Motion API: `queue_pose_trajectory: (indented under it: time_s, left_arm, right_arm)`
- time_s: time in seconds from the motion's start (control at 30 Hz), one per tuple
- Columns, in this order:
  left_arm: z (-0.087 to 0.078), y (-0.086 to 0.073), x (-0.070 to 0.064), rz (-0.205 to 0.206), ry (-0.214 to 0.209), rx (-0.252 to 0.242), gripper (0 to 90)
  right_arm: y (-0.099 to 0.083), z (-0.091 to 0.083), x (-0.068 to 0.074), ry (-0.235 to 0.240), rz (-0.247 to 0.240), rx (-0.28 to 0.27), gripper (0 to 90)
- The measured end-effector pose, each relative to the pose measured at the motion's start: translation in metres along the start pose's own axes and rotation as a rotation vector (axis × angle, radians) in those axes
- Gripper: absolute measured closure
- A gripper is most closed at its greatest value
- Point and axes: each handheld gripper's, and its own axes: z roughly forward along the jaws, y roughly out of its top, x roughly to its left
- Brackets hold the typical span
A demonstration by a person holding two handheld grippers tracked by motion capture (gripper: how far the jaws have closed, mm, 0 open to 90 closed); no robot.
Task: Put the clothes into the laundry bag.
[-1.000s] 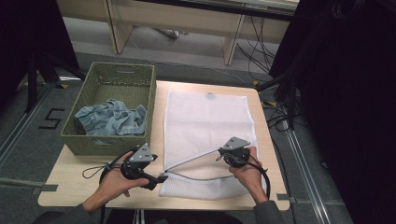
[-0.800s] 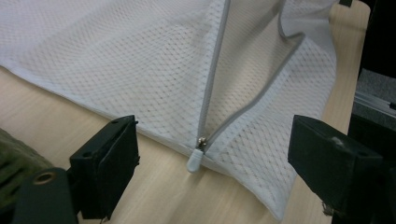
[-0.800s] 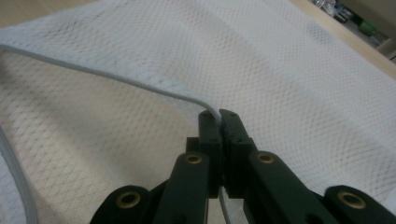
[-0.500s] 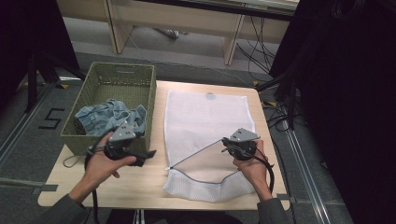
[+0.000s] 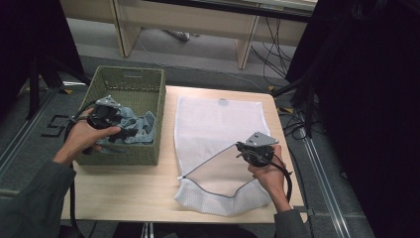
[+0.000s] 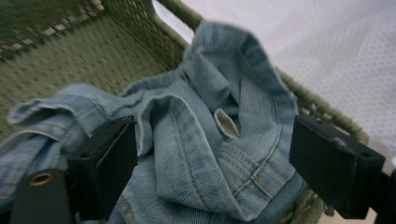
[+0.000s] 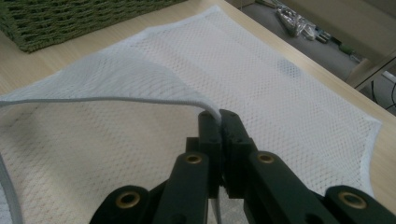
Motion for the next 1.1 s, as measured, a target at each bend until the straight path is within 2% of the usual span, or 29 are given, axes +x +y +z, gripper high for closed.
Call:
queue_pose_trajectory:
  time_s: [0.03,0.07,0.1,0.2,0.27,0.3,0.33,0.4,0.43,0.47,0.5,0.53,0.57,0.6,0.63,0.67,0.7,0.73,0.77,0.8,0.83,0.87,0.9,0.93,0.97,1.0,1.03,1.07,1.1]
  left_arm:
    - [0.0,0.0,0.0,0.0,0.0,0.0,14.7]
    - [0.007,0.0,0.001,0.018,-0.016,0.034,14.7]
    - [0.007,0.0,0.001,0.018,-0.016,0.034,14.7]
    - [0.018,0.002,0.002,0.028,-0.072,0.086,14.7]
    - [0.024,0.006,-0.001,0.043,-0.08,0.099,14.6]
    - [0.024,0.011,0.001,0.102,-0.089,0.174,14.6]
    - [0.031,0.017,-0.001,0.139,-0.099,0.211,14.5]
    - [0.035,0.019,-0.001,0.138,-0.102,0.224,14.4]
    - [0.039,0.021,-0.002,0.108,-0.113,0.242,14.4]
    - [0.05,0.023,0.001,0.109,-0.126,0.265,13.8]
    - [0.05,0.023,0.001,0.109,-0.126,0.265,13.3]
    - [0.057,0.023,0.002,0.107,-0.124,0.291,13.8]
    - [0.068,0.023,0.006,0.068,-0.102,0.431,15.9]
    - [0.072,0.024,0.009,0.046,-0.064,0.472,25.0]
    - [0.072,0.024,0.009,0.046,-0.064,0.472,37.2]
    - [0.079,0.027,0.011,0.003,-0.014,0.521,42.1]
    - [0.079,0.027,0.011,0.003,-0.014,0.521,48.4]
    - [0.082,0.028,0.012,0.028,-0.004,0.514,48.4]
    - [0.085,0.033,0.014,0.015,0.018,0.519,55.6]
    - [0.085,0.033,0.014,0.015,0.018,0.519,58.2]
    - [0.085,0.036,0.016,0.041,0.034,0.513,61.6]
    - [0.084,0.04,0.022,0.051,0.097,0.463,64.8]
    - [0.083,0.042,0.026,0.05,0.137,0.425,67.3]
    - [0.083,0.042,0.026,0.05,0.137,0.425,69.1]
    - [0.081,0.043,0.031,0.054,0.191,0.409,69.1]
    - [0.076,0.043,0.044,0.031,0.286,0.37,70.6]
    - [0.076,0.043,0.044,0.031,0.286,0.37,70.9]
    - [0.072,0.038,0.058,-0.066,0.321,0.306,70.9]
    - [0.07,0.036,0.065,-0.102,0.341,0.284,70.8]
  right_arm:
    - [0.0,0.0,0.0,-0.001,-0.007,0.004,89.1]
    - [0.0,0.0,0.0,0.0,-0.013,0.008,89.0]
    - [0.0,0.0,0.0,0.0,-0.013,0.008,89.0]
    - [-0.001,0.002,0.0,0.001,-0.013,0.003,88.9]
    - [-0.002,0.002,0.001,0.011,-0.009,0.022,88.6]
    - [-0.002,0.002,0.001,0.011,-0.009,0.022,88.6]
    - [-0.002,0.003,0.002,0.009,-0.004,0.014,88.3]
    - [-0.003,0.003,0.002,0.012,-0.002,0.022,88.2]
    - [-0.003,0.003,0.002,0.017,-0.01,0.031,88.1]
    - [-0.004,0.005,0.003,0.034,0.009,0.029,88.0]
    - [-0.004,0.004,0.002,0.042,0.009,0.043,87.9]
    - [-0.004,0.005,0.002,0.027,-0.002,0.031,87.8]
    - [-0.005,0.005,0.002,0.028,0.003,0.033,87.6]
    - [-0.005,0.005,0.002,0.031,0.008,0.036,87.7]
    - [-0.005,0.004,0.002,0.027,0.007,0.037,87.7]
    - [-0.006,0.005,0.001,0.021,-0.004,0.032,87.7]
    - [-0.006,0.006,0.002,0.025,0.008,0.028,87.7]
    - [-0.006,0.006,0.002,0.025,0.008,0.028,87.7]
    - [-0.007,0.005,0.002,0.024,0.005,0.033,87.8]
    - [-0.007,0.005,0.003,0.041,0.016,0.045,87.8]
    - [-0.007,0.005,0.002,0.029,0.008,0.039,87.9]
    - [-0.007,0.005,0.001,0.03,-0.004,0.036,88.0]
    - [-0.007,0.006,0.002,0.02,-0.001,0.023,88.0]
    - [-0.007,0.005,0.001,0.025,-0.003,0.032,88.1]
    - [-0.007,0.005,0.001,0.025,-0.003,0.032,88.1]
    - [-0.007,0.005,0.001,0.026,-0.002,0.038,88.2]
    - [-0.007,0.005,0.001,0.027,-0.002,0.039,88.2]
    - [-0.007,0.005,0.001,0.027,0.002,0.04,88.2]
    - [-0.007,0.005,0.001,0.026,0.005,0.041,88.2]
